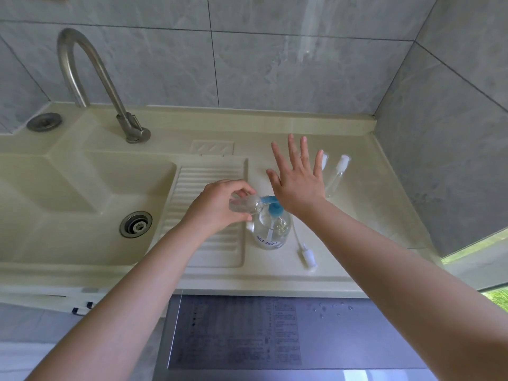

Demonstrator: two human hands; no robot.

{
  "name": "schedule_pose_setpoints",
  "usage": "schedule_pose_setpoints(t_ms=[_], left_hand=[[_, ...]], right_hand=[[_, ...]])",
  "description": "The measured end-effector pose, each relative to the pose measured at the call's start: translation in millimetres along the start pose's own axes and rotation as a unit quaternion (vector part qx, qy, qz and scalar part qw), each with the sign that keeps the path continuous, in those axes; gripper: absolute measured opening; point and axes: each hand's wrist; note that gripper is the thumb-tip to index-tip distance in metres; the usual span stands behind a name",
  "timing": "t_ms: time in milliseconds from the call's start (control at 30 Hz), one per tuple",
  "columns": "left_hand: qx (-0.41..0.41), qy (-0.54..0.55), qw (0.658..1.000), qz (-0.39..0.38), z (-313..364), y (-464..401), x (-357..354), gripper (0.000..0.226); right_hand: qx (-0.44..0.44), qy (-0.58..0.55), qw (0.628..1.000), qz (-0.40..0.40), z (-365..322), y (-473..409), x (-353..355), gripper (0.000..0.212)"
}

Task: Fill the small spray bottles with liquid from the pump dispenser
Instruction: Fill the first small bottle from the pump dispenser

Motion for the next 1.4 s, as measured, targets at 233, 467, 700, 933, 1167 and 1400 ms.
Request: schedule_pose_setpoints(t_ms=[233, 467, 700, 933, 1167, 1400], left_hand=[[0.0, -0.007, 1.0, -0.009, 2.9, 0.1, -0.9, 0.049], [0.008, -0.012, 1.0, -0.011, 5.4, 0.2, 1.0, 0.049], [0.007, -0.007, 1.0, -0.013, 6.0, 0.0, 0.2, 0.049], [0.003, -0.016, 1.0, -0.008, 6.4, -1.5, -0.5, 0.05], [-0.002, -0.014, 1.0, -0.003, 3.4, -1.1, -1.3, 0.051], [-0.002, -0.014, 1.0, -0.006, 2.1, -2.3, -2.0, 0.05]], right_hand=[[-0.017, -0.005, 1.0, -0.026, -2.5, 5.1, -3.1, 0.056], [-0.019, -0.003, 0.999, -0.036, 0.0, 14.2, -3.6, 0.057], [-0.03, 0.008, 0.998, -0.047, -0.4, 6.3, 2.1, 0.061], [-0.043, -0.029, 0.993, -0.107, 3.5, 12.9, 1.3, 0.057], [-0.043, -0.007, 0.993, -0.106, 0.5, 17.6, 0.6, 0.056], [-0.075, 0.024, 0.992, -0.102, -0.6, 15.1, 4.1, 0.06]])
Point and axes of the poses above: each hand's wrist, its own y-axis away from the middle knuckle, its own x-axis out of the back of the hand, z = x × y, and after that the axes turned 12 degrees about z, right-handed
